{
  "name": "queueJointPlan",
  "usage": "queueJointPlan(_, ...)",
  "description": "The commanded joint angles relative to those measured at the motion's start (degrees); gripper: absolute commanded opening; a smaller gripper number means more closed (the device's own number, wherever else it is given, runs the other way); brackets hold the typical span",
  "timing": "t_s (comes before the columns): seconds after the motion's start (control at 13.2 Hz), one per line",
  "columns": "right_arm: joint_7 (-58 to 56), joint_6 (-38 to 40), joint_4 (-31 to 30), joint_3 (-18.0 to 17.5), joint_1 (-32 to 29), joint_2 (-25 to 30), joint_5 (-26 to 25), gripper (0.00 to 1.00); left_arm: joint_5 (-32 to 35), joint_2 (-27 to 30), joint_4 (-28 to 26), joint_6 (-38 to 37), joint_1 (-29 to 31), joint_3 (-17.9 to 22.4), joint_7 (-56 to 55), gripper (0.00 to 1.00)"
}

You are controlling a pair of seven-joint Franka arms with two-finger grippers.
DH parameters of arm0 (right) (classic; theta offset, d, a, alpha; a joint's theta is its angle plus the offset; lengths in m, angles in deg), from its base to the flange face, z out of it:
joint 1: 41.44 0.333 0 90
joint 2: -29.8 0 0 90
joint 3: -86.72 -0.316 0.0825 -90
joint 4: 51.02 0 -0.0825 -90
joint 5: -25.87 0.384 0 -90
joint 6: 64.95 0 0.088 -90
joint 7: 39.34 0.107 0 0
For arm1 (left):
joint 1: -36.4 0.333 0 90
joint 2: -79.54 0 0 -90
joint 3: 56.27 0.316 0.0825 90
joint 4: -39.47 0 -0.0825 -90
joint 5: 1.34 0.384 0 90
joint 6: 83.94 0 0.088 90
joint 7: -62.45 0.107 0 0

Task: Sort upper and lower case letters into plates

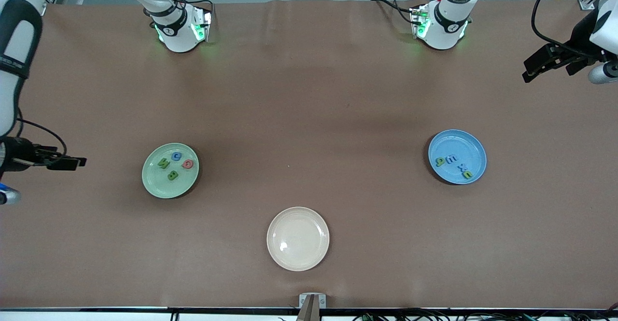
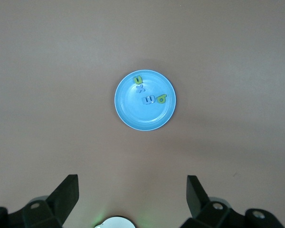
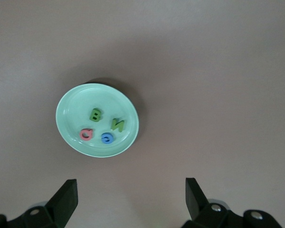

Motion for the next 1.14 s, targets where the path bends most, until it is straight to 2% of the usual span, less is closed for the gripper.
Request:
queueJointPlan(0.0,1.44,-2.61,-4.0,-23.51,-16.27,7.52,-12.66,1.0,0.44,1.65,-1.27,0.64,0.18,0.04,1.18,1.0)
queueJointPlan(0.08,1.44,-5.5,-8.91,-29.34,-20.51,10.85,-15.84,1.0,0.44,1.73,-1.27,0.55,0.26,0.04,1.18,1.0)
queueJointPlan(0.15,1.53,-10.14,-16.09,-33.23,-24.03,15.5,-17.01,1.0,0.44,1.82,-1.27,0.46,0.26,0.13,1.18,1.0)
queueJointPlan(0.23,1.44,-14.19,-22.86,-34.48,-25.54,19.98,-17.02,1.0,0.44,2.0,-1.19,0.46,0.26,0.3,1.18,1.0)
queueJointPlan(0.38,1.44,-17.21,-29.93,-34.58,-25.73,25.45,-17.11,1.0,0.44,2.17,-1.19,0.46,0.35,0.57,1.27,1.0)
queueJointPlan(0.61,1.35,-16.96,-33.9,-34.32,-23.38,30.46,-17.46,1.0,0.44,2.26,-1.1,0.46,0.35,0.57,1.27,1.0)
queueJointPlan(0.83,0.91,-15.12,-34.53,-33.45,-21.26,32.94,-17.72,1.0,0.44,2.17,-0.75,0.46,0.35,0.65,1.27,1.0)
queueJointPlan(1.06,0.91,-12.84,-34.09,-30.64,-18.1,34.35,-18.6,1.0,0.44,2.17,-0.31,0.46,0.44,0.74,1.35,1.0)
